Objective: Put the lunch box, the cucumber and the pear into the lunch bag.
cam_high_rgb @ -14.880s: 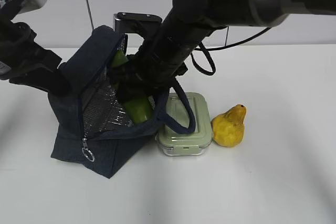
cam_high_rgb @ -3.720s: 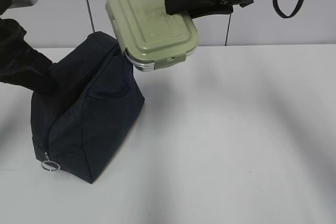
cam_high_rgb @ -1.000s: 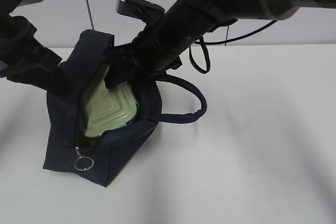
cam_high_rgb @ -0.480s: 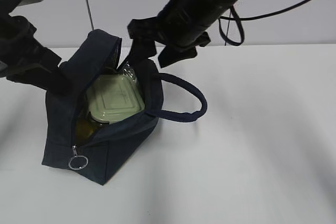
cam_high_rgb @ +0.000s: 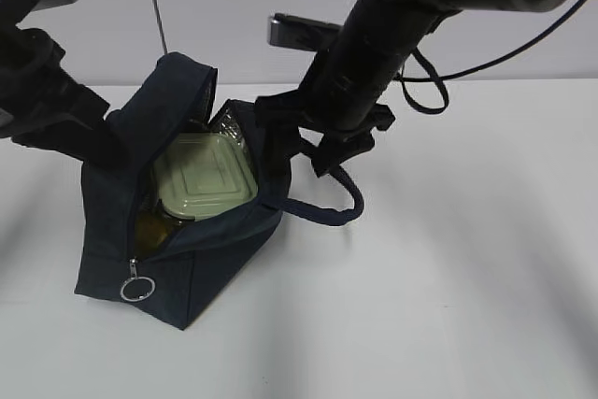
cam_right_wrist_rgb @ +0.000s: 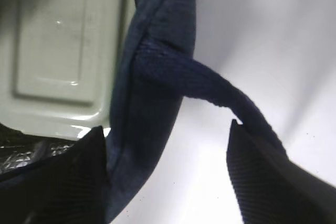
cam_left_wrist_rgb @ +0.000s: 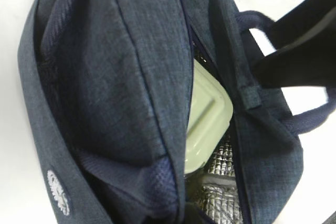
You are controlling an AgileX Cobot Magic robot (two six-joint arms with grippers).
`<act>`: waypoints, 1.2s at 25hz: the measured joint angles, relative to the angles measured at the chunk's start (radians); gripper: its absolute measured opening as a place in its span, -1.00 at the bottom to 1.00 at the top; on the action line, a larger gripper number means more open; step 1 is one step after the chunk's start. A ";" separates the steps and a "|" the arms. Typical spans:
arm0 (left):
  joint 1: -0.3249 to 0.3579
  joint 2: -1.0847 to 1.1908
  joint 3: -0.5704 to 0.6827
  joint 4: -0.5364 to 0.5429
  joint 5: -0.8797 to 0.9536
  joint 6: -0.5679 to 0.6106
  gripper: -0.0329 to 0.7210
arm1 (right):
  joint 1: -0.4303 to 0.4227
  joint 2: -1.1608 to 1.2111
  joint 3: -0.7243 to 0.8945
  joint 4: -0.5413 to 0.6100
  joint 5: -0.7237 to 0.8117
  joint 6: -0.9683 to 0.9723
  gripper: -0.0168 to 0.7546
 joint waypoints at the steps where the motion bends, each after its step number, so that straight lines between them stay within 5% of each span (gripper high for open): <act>1: 0.000 0.000 0.000 0.000 0.000 0.000 -0.91 | 0.000 0.011 0.000 0.007 0.000 0.002 0.48; 6: 0.000 0.000 0.000 0.000 0.000 0.000 -0.91 | 0.002 0.052 0.000 0.132 -0.013 -0.055 0.23; 10: 0.000 0.000 0.000 0.001 0.000 0.000 -0.91 | 0.007 0.066 0.000 0.143 -0.023 -0.091 -0.66; 12: 0.000 0.000 0.000 0.001 0.000 0.000 -0.91 | 0.007 0.064 -0.002 0.092 -0.023 -0.064 -0.85; 17: 0.000 0.000 0.000 -0.006 0.000 0.000 -0.91 | 0.010 0.028 -0.002 -0.086 -0.008 0.025 -0.91; 30: -0.095 0.079 -0.049 -0.054 -0.017 0.000 -0.91 | -0.079 -0.056 0.033 -0.117 0.089 0.000 -0.91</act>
